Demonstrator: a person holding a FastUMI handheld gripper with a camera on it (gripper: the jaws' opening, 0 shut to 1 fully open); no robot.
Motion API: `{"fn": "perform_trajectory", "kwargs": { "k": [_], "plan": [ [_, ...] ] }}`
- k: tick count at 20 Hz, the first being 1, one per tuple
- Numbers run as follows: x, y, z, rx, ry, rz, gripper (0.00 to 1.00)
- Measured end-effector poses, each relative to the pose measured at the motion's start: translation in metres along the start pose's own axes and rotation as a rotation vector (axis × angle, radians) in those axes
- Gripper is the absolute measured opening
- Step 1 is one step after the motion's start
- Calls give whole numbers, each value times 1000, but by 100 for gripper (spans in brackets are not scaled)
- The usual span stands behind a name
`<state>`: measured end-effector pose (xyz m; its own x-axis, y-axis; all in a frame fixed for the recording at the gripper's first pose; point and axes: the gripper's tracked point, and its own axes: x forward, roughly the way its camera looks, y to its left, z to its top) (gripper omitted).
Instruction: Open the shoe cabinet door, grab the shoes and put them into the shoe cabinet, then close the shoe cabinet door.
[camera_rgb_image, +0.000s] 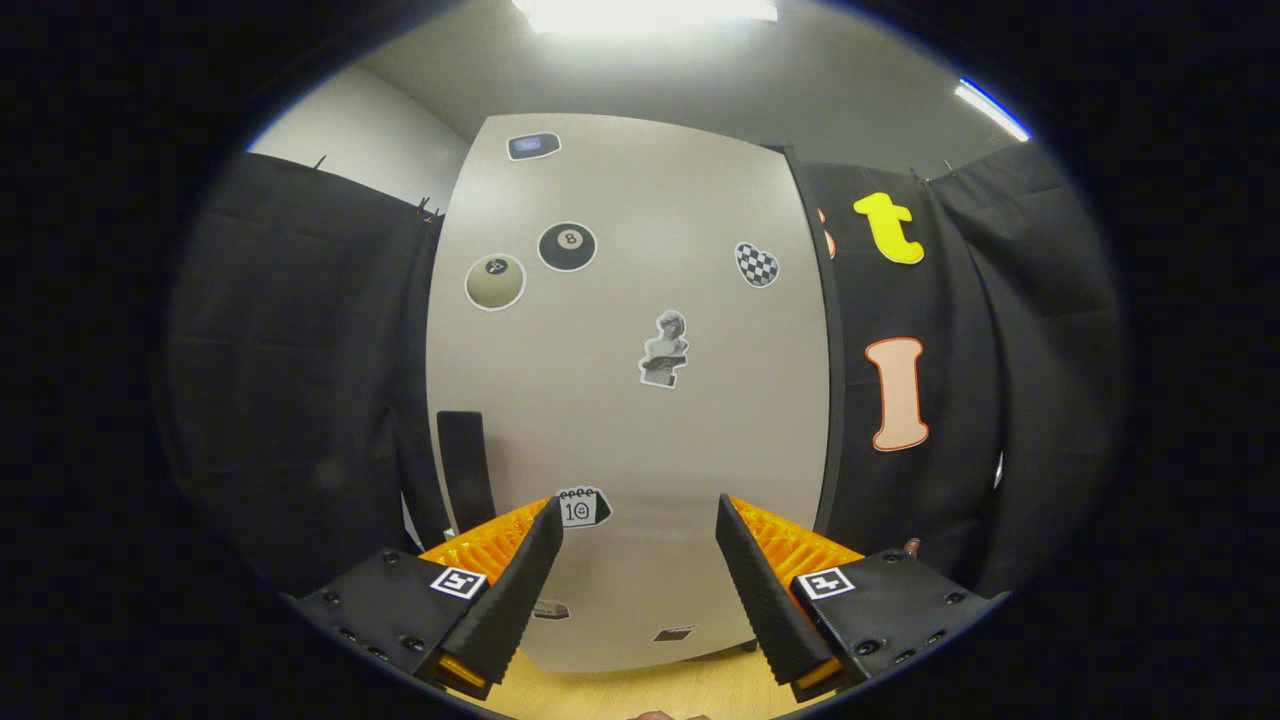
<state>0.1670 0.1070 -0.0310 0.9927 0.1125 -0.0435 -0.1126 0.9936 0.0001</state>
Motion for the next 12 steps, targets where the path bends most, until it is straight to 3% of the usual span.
{"fn": "perform_trajectory", "kwargs": {
  "k": [9, 12],
  "plan": [
    [-41, -28, -21, 32, 21, -44, 97],
    [-31, -23, -31, -4, 62, -41, 96]
  ]
}}
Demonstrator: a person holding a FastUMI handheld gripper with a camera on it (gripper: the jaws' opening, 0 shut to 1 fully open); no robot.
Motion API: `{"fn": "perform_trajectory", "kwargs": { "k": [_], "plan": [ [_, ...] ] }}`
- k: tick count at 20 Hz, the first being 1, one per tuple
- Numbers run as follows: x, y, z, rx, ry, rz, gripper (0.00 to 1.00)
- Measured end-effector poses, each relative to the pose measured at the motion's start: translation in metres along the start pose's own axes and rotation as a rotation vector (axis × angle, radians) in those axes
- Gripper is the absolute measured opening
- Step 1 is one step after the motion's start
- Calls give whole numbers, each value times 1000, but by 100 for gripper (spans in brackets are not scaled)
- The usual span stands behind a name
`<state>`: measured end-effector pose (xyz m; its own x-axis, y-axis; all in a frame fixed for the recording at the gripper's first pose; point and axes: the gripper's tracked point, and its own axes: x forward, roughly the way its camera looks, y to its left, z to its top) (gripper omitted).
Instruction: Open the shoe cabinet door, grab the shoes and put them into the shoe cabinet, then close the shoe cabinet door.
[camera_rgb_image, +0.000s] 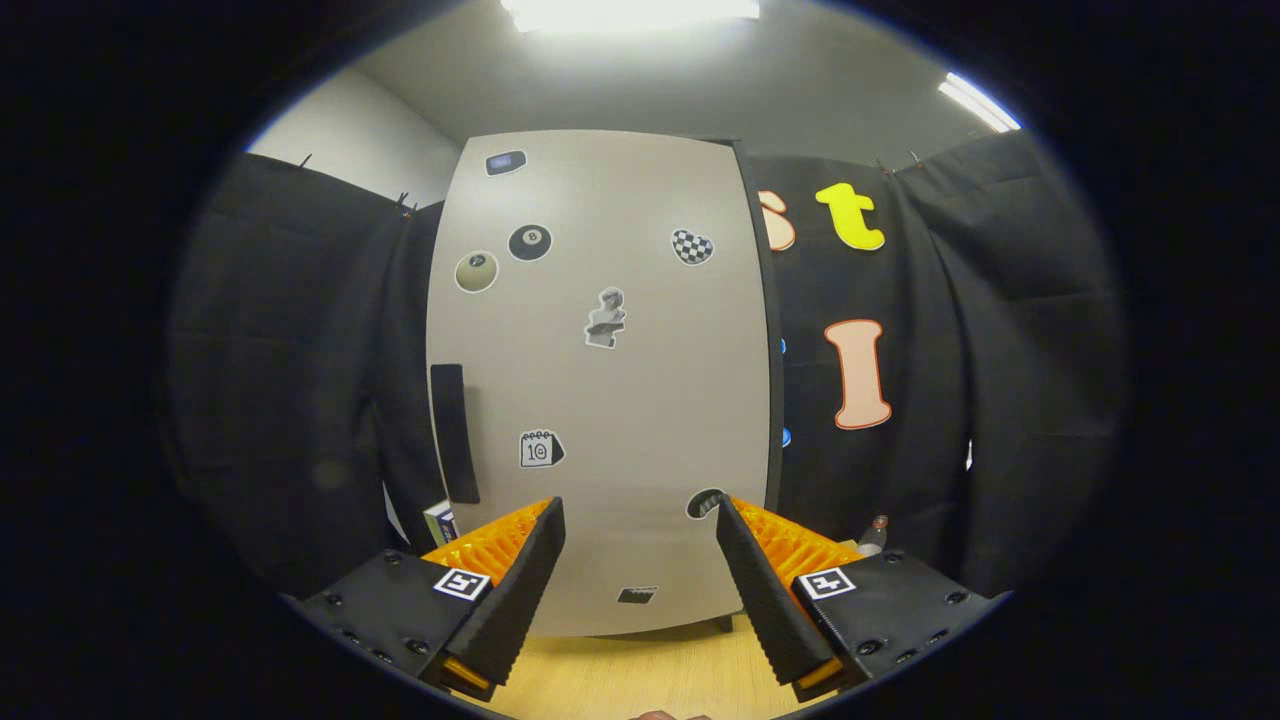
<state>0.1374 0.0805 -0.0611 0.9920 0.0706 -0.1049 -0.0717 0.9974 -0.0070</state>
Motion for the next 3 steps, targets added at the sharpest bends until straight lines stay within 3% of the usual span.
{"fn": "perform_trajectory", "kwargs": {
  "k": [3],
  "plan": [
    [4, 10, 3, 0, 5, 14, 96]
  ]
}}
